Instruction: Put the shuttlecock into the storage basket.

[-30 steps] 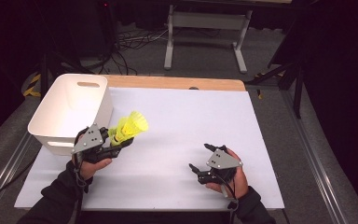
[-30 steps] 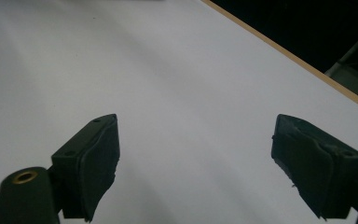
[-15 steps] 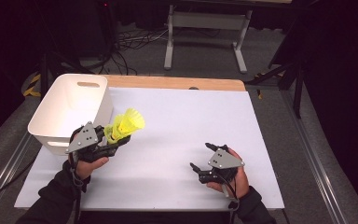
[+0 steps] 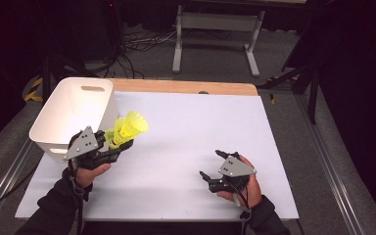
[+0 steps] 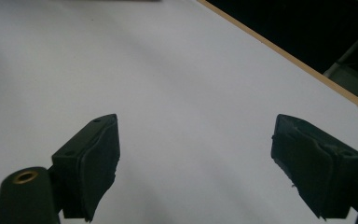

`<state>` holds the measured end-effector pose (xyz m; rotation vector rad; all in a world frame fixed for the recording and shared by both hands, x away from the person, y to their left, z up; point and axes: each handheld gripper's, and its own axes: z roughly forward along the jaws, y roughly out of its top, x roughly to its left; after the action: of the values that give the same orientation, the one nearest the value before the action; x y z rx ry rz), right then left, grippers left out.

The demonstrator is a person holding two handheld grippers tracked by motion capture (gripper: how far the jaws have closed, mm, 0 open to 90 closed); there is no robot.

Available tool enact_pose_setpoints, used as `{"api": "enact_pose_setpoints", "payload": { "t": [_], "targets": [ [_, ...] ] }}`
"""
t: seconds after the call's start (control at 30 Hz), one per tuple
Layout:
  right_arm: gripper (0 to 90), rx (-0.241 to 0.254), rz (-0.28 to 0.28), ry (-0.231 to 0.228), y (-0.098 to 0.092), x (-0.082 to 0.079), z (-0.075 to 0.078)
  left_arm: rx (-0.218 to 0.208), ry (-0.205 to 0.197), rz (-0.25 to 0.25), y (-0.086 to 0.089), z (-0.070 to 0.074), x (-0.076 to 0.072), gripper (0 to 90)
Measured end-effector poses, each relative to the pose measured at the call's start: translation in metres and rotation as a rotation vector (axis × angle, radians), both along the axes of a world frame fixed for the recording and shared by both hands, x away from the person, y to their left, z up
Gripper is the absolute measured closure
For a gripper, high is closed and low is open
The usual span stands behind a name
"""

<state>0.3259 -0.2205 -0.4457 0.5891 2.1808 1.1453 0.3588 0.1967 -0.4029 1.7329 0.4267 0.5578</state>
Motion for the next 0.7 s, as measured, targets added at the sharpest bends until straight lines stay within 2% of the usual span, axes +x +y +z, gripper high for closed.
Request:
{"api": "enact_pose_setpoints", "payload": {
  "t": [0.17,0.23,0.37,0.63,0.7],
  "targets": [
    [16.2,0.0,0.003,0.004,0.0,0.0,0.0,-0.001,-0.007,0.009,0.003,0.002,-0.001,56.4],
    [16.2,-0.001,0.005,0.006,0.0,0.001,-0.001,-0.015,-0.004,0.01,0.002,0.001,-0.001,56.5],
    [16.2,0.0,0.004,0.006,0.0,0.001,0.0,-0.007,0.0,0.008,0.002,0.003,-0.001,56.5],
    [16.2,0.002,0.003,0.008,-0.001,0.001,0.0,-0.032,-0.019,0.02,0.006,0.012,-0.005,56.7],
    [16.1,0.003,0.003,0.009,-0.001,0.001,0.0,-0.027,-0.022,0.028,0.007,0.014,-0.006,56.7]
  ]
}}
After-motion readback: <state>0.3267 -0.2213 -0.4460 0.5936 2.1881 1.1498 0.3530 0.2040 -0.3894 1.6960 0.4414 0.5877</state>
